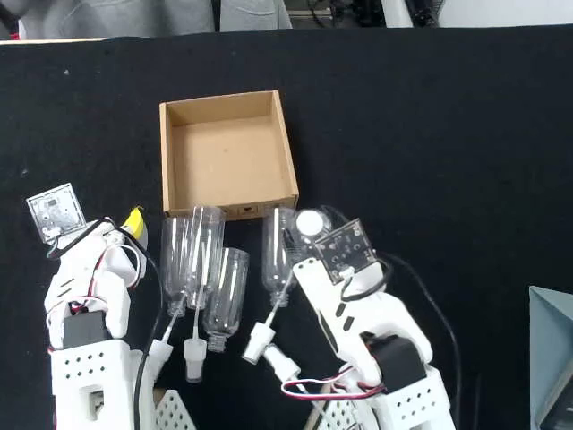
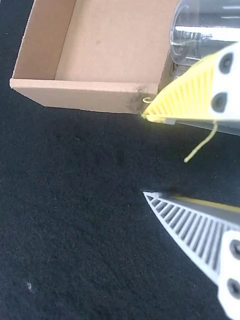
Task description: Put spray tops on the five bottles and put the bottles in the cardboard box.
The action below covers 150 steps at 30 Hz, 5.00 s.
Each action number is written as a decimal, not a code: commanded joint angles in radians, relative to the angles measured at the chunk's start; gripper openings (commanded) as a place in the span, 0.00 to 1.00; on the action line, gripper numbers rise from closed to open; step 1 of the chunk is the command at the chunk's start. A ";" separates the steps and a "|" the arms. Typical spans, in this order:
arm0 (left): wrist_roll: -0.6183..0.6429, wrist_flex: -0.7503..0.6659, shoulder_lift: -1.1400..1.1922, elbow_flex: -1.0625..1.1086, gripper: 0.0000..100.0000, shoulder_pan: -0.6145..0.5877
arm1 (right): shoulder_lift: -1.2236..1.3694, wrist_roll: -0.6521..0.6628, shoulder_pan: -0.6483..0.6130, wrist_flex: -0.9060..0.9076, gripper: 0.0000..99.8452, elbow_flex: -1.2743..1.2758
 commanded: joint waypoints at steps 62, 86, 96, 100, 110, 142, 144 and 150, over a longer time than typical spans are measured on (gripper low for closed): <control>-0.009 -0.006 -0.012 -0.018 0.21 -0.070 | 1.110 -0.008 -0.150 -0.664 0.08 -0.707; -0.009 -0.006 -0.012 -0.018 0.21 -0.070 | 1.730 -0.135 -0.238 -0.813 0.08 -1.119; -0.009 -0.006 -0.012 -0.016 0.21 -0.064 | 1.886 -0.133 -0.236 -0.819 0.09 -1.247; -0.009 -0.006 -0.012 -0.016 0.21 -0.064 | 1.926 -0.133 -0.236 -0.819 0.09 -1.297; -0.009 -0.006 -0.012 -0.016 0.21 -0.064 | 2.028 -0.132 -0.219 -0.819 0.09 -1.394; -0.009 -0.006 -0.012 -0.016 0.21 -0.068 | 2.483 -0.141 -0.144 -0.819 0.08 -1.774; -0.009 -0.006 -0.012 -0.016 0.21 -0.068 | 2.505 -0.141 -0.143 -0.819 0.08 -1.791; -0.009 -0.006 -0.012 -0.016 0.21 -0.068 | 2.505 -0.141 -0.141 -0.819 0.09 -1.790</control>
